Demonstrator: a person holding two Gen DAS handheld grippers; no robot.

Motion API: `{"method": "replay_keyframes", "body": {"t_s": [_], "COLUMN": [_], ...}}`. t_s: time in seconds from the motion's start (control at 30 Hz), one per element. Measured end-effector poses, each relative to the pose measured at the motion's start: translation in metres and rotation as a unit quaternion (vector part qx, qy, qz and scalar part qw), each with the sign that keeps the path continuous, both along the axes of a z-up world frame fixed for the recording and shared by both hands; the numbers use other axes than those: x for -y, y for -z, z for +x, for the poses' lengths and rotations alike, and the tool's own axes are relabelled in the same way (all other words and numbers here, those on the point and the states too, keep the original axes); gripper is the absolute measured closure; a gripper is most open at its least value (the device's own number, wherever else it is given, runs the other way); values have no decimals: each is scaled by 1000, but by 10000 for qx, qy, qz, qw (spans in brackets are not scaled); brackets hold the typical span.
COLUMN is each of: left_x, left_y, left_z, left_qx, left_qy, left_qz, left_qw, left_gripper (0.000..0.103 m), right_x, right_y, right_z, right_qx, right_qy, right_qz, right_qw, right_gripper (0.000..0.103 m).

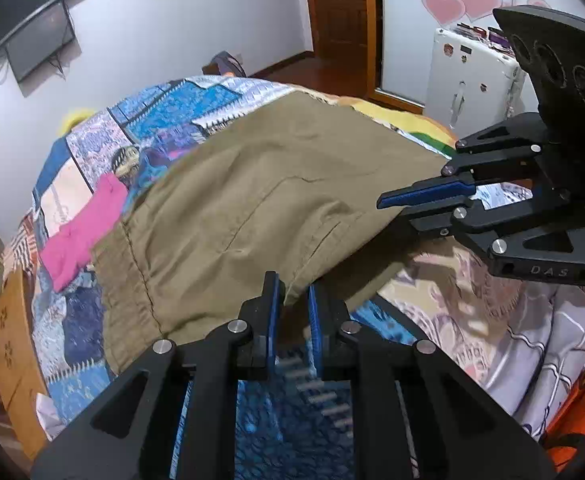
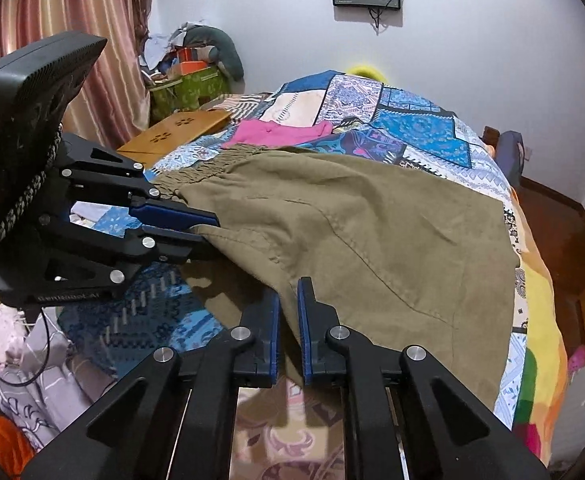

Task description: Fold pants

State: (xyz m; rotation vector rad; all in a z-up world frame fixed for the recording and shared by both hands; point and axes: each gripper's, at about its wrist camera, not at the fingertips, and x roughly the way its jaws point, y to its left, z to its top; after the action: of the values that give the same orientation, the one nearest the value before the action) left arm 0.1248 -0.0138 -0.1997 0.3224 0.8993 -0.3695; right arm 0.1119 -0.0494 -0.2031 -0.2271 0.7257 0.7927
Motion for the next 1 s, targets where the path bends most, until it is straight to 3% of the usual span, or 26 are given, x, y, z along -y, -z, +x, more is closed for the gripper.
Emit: {"method": "replay_keyframes", "body": {"t_s": [0.23,0.37,0.57,0.77,0.83,0.9,1.0], "left_x": [0,-9,-35,-69,-80,-88,-90], "left_y": [14,-1,-27,1,14,17,16], "left_z": [-6,-12,-7,20,21,19,15], "left_qx": [-281,-296,-90,-371,-604,-657,-642], "left_qy": [-117,-96,-423,-1278,-1348,-1378,-1406], "left_qz": [-55,-365,-926,-885,-1160,-1410,-1406], "left_qw": [9995,9989,9948,9871,9822,9782,9779], "left_gripper": [88,84,77,76,76,77,76], "right_x": [-2,10,22,18,22,36,59], "right_y": [18,9,-7,17,31,36,38], "right_z": [-3,-3,9,27,29,26,26], "right_qx": [-354,-530,-559,-796,-915,-911,-981], "right_qy": [-12,24,263,636,713,815,1070], "right_qz": [-170,-8,447,161,4,179,135], "right_qw": [9992,9986,9971,9947,9933,9923,9893], "right_gripper": [89,78,77,76,76,71,70]}}
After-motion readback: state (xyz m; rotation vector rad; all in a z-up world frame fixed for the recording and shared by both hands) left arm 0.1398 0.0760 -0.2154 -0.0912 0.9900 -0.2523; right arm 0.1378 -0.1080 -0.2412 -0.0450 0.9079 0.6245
